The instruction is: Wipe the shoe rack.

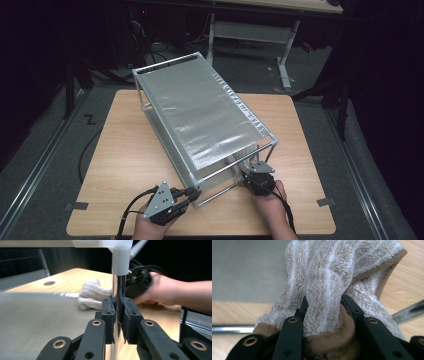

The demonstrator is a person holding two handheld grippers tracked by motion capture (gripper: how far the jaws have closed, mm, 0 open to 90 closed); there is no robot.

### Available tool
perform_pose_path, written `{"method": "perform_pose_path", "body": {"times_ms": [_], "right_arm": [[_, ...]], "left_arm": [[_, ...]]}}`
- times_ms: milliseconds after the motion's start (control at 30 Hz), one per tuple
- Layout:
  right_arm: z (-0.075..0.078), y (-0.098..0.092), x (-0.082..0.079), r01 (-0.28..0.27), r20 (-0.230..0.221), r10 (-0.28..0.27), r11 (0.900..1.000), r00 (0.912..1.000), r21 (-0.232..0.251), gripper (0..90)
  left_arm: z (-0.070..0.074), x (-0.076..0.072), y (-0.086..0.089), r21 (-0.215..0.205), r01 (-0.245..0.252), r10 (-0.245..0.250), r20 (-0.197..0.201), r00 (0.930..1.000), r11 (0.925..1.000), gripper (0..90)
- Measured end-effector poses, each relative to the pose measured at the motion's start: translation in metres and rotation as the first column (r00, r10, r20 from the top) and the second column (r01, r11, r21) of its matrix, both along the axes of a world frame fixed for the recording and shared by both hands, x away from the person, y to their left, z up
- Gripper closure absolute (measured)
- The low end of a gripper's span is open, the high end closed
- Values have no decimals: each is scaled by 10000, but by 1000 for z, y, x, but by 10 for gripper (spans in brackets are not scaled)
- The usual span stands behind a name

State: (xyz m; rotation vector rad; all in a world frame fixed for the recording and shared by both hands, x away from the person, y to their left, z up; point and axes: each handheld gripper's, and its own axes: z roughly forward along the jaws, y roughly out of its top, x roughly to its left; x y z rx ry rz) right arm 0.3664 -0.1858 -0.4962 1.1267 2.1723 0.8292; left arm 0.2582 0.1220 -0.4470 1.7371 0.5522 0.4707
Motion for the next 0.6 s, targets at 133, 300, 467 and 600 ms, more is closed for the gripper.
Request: {"method": "perform_pose_path", "body": {"times_ms": [133,300,467,600], "right_arm": [[0,-5,-7,33,6,-33,9999,10000,142,661],[5,-9,-18,31,359,-58,9974,9993,721,655],[27,-9,-56,-599,1350,420,9895,9900,1313,654],[29,0,-80,-1259,1256,1059,9784,9864,1639,652]], "left_arm": [[-1,-2,-1,-51,-221,222,128,9997,9997,808],[-2,-3,0,-94,-280,281,143,9995,9996,807],[-4,-1,2,-159,-92,96,279,9996,9998,804],[-5,0,3,-143,77,-72,406,9991,9999,801]]}}
